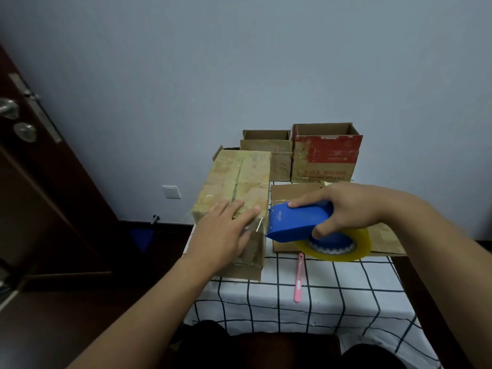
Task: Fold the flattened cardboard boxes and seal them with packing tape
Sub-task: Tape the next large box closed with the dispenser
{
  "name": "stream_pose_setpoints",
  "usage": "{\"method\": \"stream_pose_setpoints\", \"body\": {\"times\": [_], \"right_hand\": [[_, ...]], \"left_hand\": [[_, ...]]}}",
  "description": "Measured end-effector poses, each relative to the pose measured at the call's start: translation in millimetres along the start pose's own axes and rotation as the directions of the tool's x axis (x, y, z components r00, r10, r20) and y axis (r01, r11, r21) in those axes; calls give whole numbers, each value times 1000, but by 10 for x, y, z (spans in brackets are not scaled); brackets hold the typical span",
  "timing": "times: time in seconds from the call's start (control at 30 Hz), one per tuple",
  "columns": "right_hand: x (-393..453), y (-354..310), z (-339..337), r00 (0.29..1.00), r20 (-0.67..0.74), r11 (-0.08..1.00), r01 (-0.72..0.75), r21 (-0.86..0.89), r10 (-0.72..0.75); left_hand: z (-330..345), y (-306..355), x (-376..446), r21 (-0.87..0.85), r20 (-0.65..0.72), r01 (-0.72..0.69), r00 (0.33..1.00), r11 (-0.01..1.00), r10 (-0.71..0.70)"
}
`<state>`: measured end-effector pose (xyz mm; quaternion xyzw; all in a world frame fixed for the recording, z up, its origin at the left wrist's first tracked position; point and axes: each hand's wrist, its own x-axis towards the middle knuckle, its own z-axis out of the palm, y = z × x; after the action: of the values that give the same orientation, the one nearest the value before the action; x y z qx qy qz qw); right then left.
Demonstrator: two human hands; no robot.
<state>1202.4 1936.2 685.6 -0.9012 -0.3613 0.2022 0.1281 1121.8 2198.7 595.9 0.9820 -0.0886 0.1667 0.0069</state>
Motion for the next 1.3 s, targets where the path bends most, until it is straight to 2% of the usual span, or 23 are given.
{"method": "stream_pose_setpoints", "body": {"times": [0.07, 0.13, 0.2, 0.23, 0.33, 0.43, 0.53, 0.63, 0.73, 0.8, 0.87, 0.93, 1.03, 1.17, 1.3], "right_hand": [[101, -66, -96, 999, 39, 999, -16, -51, 18], [233, -141, -90, 985, 146, 987, -75, -143, 96], [354, -94, 137, 941, 262, 946, -131, -295, 212], [375, -22, 283, 935, 262, 941, -156, -300, 238], [301, 191, 562, 973, 73, 974, -216, -67, 221], [208, 288, 756, 957, -145, 967, -244, 75, 253], [187, 362, 1031, 900, -322, 945, -223, 241, 295], [136, 397, 1254, 809, -457, 900, -188, 394, 369], [63, 413, 1455, 744, -495, 812, -107, 574, 448], [-11, 464, 1558, 714, -513, 779, -71, 624, 476], [-91, 523, 1677, 692, -540, 799, -89, 595, 479], [-145, 565, 1825, 684, -553, 841, -169, 514, 476], [-147, 676, 2115, 622, -663, 908, -328, 262, 416], [-112, 742, 2410, 539, -756, 889, -442, 121, 371], [-92, 726, 2605, 547, -732, 833, -551, 50, 406]], "left_hand": [[2, 15, 30, -4, 12, 8, 1000, 1000, -8], [3, -12, 35, -13, 33, 29, 999, 999, -29], [14, -69, 16, -40, 44, 45, 998, 998, -43], [8, -78, 1, -50, 54, 46, 998, 998, -43], [-35, -24, -15, -80, 95, 66, 994, 995, -59], [-76, 83, 23, -123, 121, 141, 985, 982, -126], [-46, 179, 74, -194, 93, 237, 970, 952, -223], [18, 292, 132, -256, -18, 290, 952, 922, -304], [95, 396, 170, -267, -65, 347, 924, 899, -376], [146, 433, 174, -257, -83, 360, 916, 897, -392], [213, 423, 179, -241, -115, 348, 917, 906, -382], [247, 400, 176, -204, -126, 336, 922, 919, -365], [240, 377, 171, -176, -123, 313, 934, 933, -336], [226, 335, 147, -180, -114, 280, 946, 943, -303], [202, 274, 104, -164, -82, 239, 964, 957, -255]]}}
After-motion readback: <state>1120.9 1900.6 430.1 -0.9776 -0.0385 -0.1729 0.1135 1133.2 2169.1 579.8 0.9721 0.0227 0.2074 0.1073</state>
